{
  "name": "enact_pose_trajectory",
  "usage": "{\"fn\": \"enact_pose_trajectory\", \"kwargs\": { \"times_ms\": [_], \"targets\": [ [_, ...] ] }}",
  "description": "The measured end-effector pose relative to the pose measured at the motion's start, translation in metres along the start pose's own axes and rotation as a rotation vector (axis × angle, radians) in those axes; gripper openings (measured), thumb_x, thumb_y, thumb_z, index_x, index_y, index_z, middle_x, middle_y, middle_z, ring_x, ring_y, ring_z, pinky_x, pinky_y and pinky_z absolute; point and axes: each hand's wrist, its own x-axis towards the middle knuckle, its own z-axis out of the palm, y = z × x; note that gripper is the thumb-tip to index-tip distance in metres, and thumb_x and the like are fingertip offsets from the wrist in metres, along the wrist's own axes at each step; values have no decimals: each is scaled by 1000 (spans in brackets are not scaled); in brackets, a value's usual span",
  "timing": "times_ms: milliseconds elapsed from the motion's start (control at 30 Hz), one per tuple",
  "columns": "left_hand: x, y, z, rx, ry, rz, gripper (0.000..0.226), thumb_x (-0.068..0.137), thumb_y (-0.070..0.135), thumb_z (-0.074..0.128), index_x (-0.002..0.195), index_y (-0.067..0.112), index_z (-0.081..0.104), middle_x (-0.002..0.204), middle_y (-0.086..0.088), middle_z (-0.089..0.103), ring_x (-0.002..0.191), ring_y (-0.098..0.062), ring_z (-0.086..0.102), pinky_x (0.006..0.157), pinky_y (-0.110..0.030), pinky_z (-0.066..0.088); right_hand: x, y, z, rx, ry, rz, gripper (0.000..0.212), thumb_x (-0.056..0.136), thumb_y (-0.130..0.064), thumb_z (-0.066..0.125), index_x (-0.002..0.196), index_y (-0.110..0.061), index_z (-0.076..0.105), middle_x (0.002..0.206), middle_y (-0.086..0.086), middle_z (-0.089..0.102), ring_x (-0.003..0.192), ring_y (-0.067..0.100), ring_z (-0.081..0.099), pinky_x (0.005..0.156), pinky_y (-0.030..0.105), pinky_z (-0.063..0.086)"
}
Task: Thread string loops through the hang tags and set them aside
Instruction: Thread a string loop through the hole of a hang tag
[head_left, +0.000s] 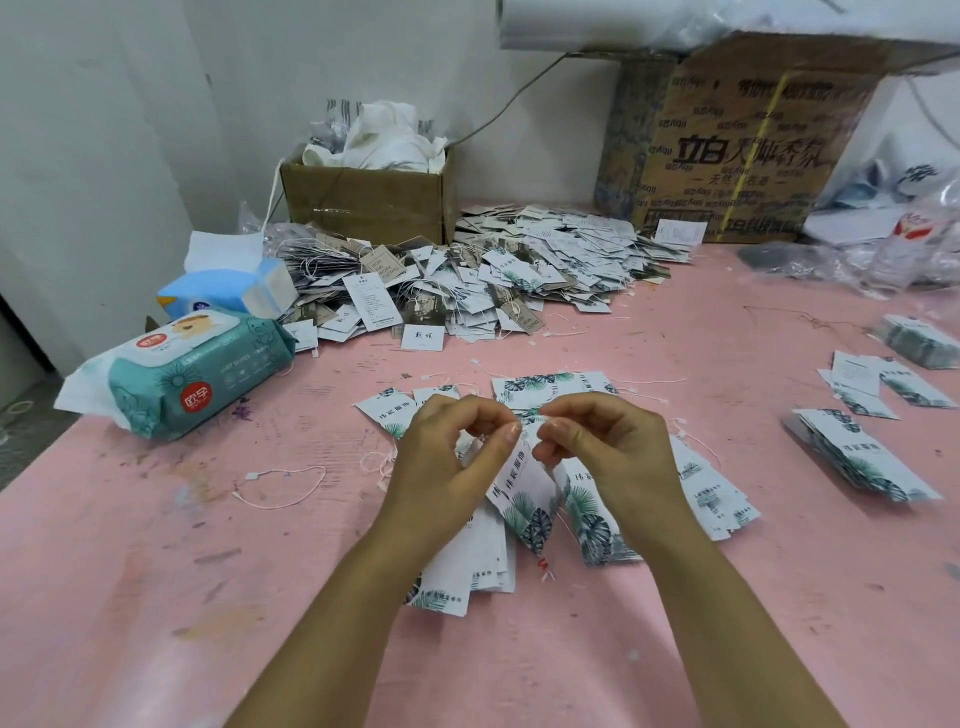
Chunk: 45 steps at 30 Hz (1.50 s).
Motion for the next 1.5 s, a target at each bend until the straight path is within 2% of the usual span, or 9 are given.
{"fn": "enact_pose_trajectory", "kwargs": {
  "times_ms": [167,300,667,800,967,1100,1200,1333,1500],
  "targets": [
    [0,1,0,23,-29,11,11,81,30,60,79,41,57,81,1,60,82,2,49,74,-9,35,-2,1,3,-98,-78,-11,15,82,0,61,78,-13,66,57,-1,64,53,11,60,56,23,51],
    [0,1,-2,29,-45,6,21,85,19,65,79,38,57,81,1,59,80,0,48,74,-14,37,-3,2,5,-126,-106,-15,9,81,-7,63,78,-15,65,58,-3,63,55,10,60,58,23,51],
    [0,1,-1,74,-83,30,27,84,15,66,77,39,56,77,8,58,80,2,45,73,-10,33,-4,3,4,-142,-104,-11,16,84,-2,62,78,-16,65,61,-5,65,58,9,62,60,22,52],
    [0,2,-2,72,-97,34,15,80,26,60,77,40,56,77,11,57,81,-1,46,73,-11,33,-3,3,3,-134,-118,7,13,83,-2,63,79,-14,65,61,-4,65,58,9,62,59,20,51],
    [0,3,-2,26,-131,25,25,83,15,68,78,37,58,76,13,58,80,-6,50,73,-12,35,-2,3,2,-82,-127,32,10,81,-1,63,77,-11,63,60,-4,63,58,9,59,59,21,49],
    [1,4,-2,-37,-107,1,23,80,14,69,76,35,59,76,12,60,78,-4,50,72,-10,34,-2,2,2,-29,-148,60,3,74,-12,66,74,-11,64,58,-2,61,57,12,56,59,21,49],
    [1,5,-2,-39,-97,5,25,78,14,70,74,37,59,74,14,59,77,-2,49,72,-11,35,-2,2,2,-15,-146,66,7,70,-17,66,73,-11,64,58,-3,61,56,11,56,59,21,49],
    [1,5,-2,-48,-82,6,26,76,12,72,72,35,60,71,14,59,74,3,49,70,-7,34,-3,1,5,12,-146,45,2,72,-10,66,72,-9,64,57,-5,61,54,8,55,57,18,47],
    [1,6,-2,-53,-61,13,28,76,7,72,71,33,60,71,12,60,73,5,49,70,-6,34,-3,0,8,3,-137,28,19,78,7,62,69,-10,64,55,-6,61,53,6,54,56,16,46]
  ]
}}
